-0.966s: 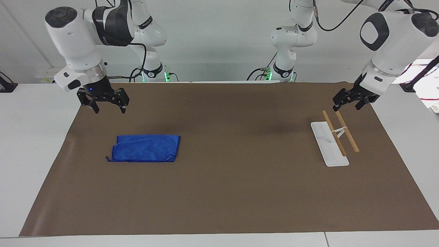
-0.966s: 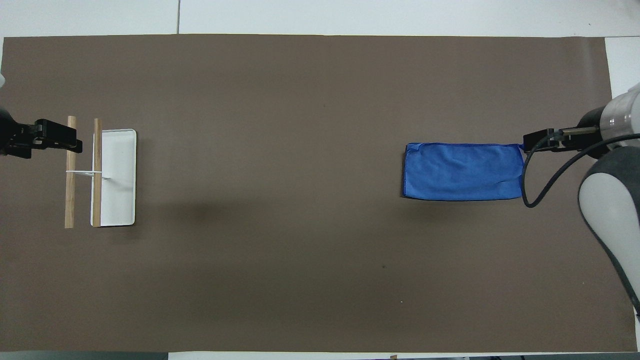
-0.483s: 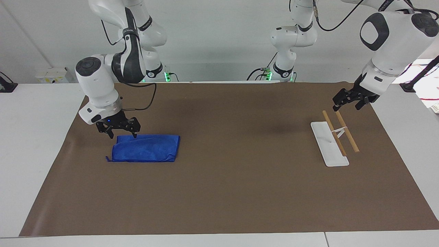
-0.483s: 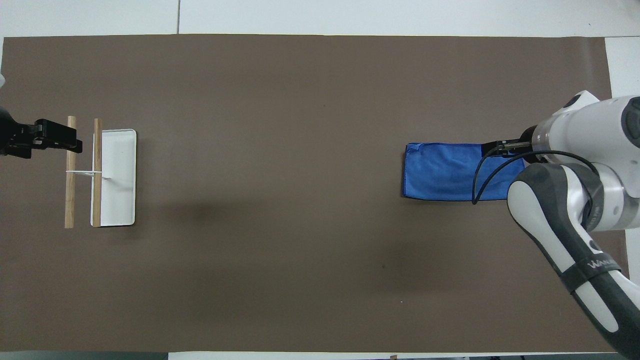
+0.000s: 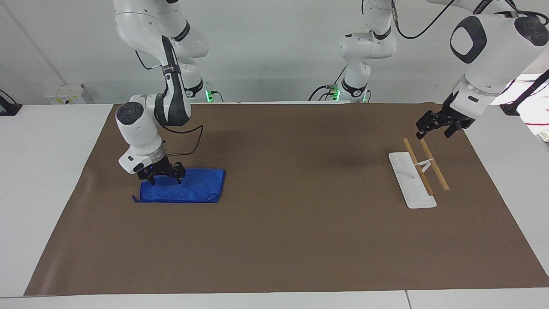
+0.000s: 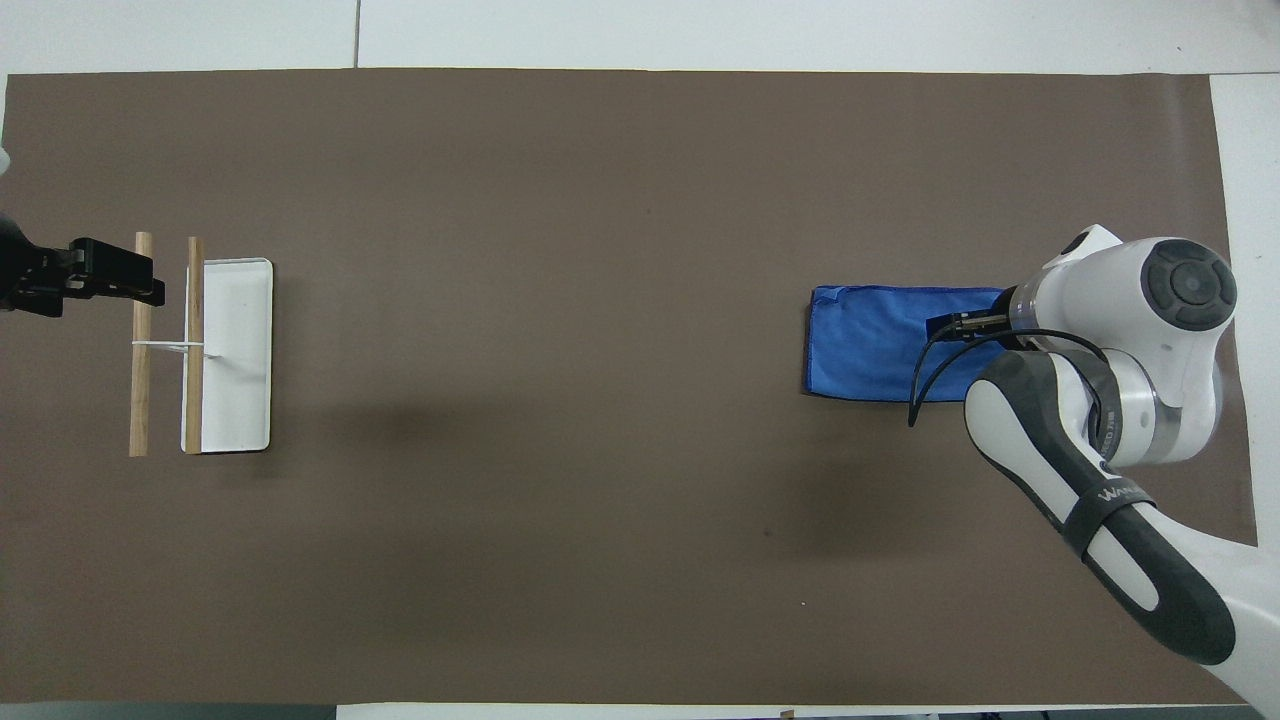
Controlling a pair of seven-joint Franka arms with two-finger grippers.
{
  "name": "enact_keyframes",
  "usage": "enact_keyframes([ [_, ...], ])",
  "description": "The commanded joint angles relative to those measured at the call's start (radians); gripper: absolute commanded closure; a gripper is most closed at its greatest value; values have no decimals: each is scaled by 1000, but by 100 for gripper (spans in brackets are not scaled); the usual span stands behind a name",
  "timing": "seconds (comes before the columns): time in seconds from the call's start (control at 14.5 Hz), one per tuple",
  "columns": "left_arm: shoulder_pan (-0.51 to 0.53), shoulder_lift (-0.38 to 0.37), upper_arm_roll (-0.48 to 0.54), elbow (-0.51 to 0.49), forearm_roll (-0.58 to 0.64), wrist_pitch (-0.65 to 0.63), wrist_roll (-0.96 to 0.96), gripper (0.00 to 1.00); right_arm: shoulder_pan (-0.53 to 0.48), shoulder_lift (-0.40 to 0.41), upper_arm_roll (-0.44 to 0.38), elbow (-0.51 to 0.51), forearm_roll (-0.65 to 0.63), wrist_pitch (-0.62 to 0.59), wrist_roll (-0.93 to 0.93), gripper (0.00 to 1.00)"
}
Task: Right arm passes towel to left arm to hang
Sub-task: 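Reach the right gripper down to the blue towel and grasp it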
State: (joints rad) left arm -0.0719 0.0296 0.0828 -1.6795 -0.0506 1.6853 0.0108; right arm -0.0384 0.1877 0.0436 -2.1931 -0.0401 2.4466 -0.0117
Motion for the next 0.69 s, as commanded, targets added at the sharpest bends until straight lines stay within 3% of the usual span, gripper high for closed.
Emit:
enact_keyframes([
  [0.0, -3, -11, 5, -2, 17, 4, 5, 0, -20, 10, 4, -53, 26, 86, -37, 0],
  [0.21, -3, -11, 5, -2, 17, 4, 5, 0, -20, 22, 4, -56, 26, 98, -27, 0],
  [0.28, -3, -11, 5, -2, 17, 4, 5, 0, -11, 21, 4, -62, 26, 98, -4, 18],
  [0.34, -3, -11, 5, -2, 17, 4, 5, 0, -12, 21, 4, -62, 26, 98, 1, 64],
  [0.41, -3, -11, 5, -2, 17, 4, 5, 0, -9, 21, 4, -60, 26, 98, 3, 100],
  [0.62, -3, -11, 5, -2, 17, 4, 5, 0, -6, 22, 4, -51, 26, 94, 10, 100],
])
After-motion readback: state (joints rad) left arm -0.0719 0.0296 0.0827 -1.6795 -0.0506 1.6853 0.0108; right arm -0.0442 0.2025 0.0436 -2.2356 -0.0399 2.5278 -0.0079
